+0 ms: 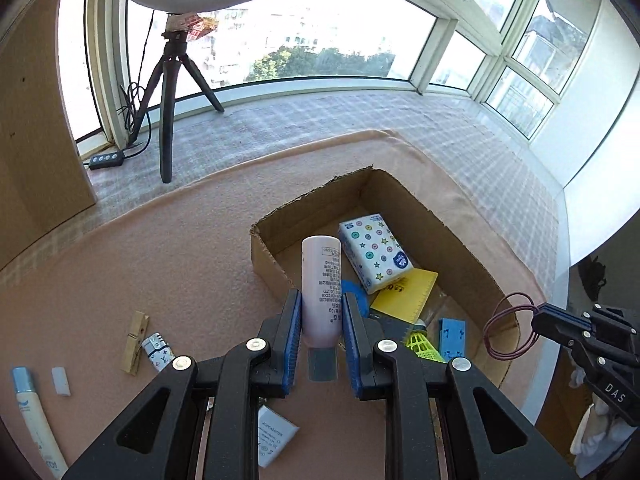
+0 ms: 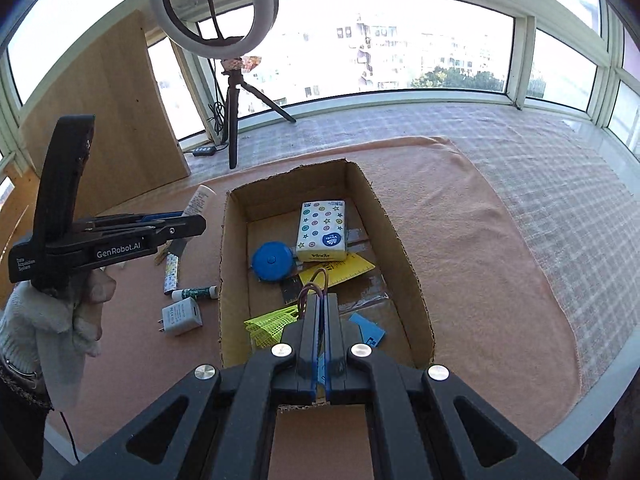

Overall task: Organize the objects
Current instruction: 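Carry the lotion bottle and hair tie into the box and release both, then lift both open grippers up and away from the box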

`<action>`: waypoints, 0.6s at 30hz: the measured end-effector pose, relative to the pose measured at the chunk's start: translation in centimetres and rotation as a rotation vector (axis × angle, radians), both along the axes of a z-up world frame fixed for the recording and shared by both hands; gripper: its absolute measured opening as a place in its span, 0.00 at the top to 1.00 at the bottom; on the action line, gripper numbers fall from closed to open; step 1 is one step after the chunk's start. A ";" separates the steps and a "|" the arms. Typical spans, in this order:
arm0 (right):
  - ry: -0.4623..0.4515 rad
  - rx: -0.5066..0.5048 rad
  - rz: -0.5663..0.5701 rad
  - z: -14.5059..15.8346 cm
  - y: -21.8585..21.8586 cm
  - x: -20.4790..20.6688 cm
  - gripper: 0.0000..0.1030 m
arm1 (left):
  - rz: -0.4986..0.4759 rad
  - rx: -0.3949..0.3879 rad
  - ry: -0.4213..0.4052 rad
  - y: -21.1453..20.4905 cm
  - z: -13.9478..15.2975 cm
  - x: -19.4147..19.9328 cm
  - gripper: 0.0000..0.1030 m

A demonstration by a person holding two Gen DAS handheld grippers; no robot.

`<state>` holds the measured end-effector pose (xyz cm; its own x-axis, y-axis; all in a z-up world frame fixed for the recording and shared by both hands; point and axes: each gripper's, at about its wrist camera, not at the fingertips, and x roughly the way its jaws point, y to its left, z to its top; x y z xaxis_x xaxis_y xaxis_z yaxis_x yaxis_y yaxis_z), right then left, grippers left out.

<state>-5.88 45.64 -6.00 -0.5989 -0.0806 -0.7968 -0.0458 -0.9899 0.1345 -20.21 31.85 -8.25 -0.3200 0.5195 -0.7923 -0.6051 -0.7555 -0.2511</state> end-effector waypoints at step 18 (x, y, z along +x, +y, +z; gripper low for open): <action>0.067 0.021 0.011 0.4 1.4 -0.3 0.19 | -0.009 -0.028 -0.017 5.9 -1.2 -2.1 0.13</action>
